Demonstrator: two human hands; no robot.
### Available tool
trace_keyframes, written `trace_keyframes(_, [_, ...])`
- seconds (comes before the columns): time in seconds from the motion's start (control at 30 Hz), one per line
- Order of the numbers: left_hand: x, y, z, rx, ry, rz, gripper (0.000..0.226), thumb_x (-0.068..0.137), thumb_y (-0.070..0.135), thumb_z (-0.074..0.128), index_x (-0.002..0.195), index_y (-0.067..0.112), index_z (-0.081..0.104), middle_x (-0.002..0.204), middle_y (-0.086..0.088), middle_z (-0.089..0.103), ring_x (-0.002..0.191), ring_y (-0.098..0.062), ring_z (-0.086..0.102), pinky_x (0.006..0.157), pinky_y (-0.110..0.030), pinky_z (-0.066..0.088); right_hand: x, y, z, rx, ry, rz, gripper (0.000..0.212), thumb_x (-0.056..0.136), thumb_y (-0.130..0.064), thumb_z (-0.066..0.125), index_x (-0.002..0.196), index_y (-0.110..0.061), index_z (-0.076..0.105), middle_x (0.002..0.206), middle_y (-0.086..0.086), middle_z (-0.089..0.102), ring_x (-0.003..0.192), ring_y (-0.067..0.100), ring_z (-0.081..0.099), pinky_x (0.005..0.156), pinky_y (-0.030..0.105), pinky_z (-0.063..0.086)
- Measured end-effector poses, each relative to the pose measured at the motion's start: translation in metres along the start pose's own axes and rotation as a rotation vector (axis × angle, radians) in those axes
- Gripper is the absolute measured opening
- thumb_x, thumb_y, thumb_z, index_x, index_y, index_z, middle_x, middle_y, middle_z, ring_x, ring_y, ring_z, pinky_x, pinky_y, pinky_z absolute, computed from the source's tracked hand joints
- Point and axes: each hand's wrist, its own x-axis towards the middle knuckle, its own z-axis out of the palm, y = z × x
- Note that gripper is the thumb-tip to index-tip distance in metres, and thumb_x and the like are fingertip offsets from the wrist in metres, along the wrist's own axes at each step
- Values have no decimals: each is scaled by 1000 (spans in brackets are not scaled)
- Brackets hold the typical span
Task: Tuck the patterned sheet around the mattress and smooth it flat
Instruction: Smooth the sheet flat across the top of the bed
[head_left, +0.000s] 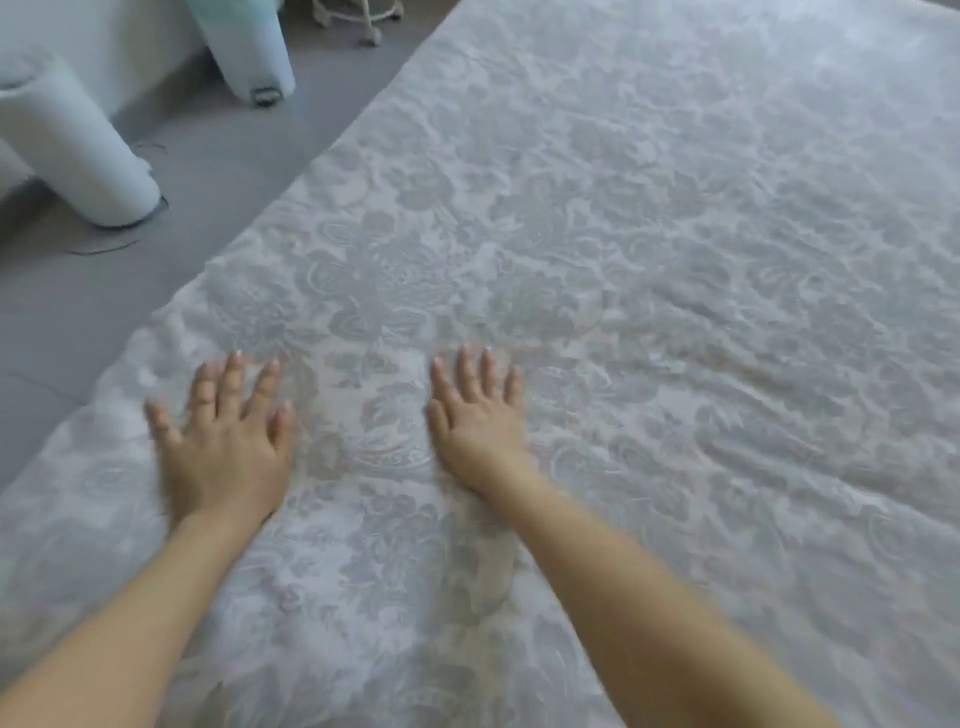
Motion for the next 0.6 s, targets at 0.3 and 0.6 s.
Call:
trace_keyframes(0.3, [24,-34,-24,-10,-104,-118,55,95,50,24,148,34,20,157,-5,20,142,-32,17,108,-65,8,19,-1,-30,74,75,-231,62,93,-62,10,148,-34,9,157,-5,5,146,16,3,118,44,-3])
trace_keyframes(0.6, [4,-117,5,-243,-146,-396,59,95,55,18,141,25,38,131,-21,52,116,-44,49,98,-52,36,39,-127,25,-52,-49,-203,50,100,-46,13,149,-38,6,159,2,-5,144,29,-15,114,53,-12])
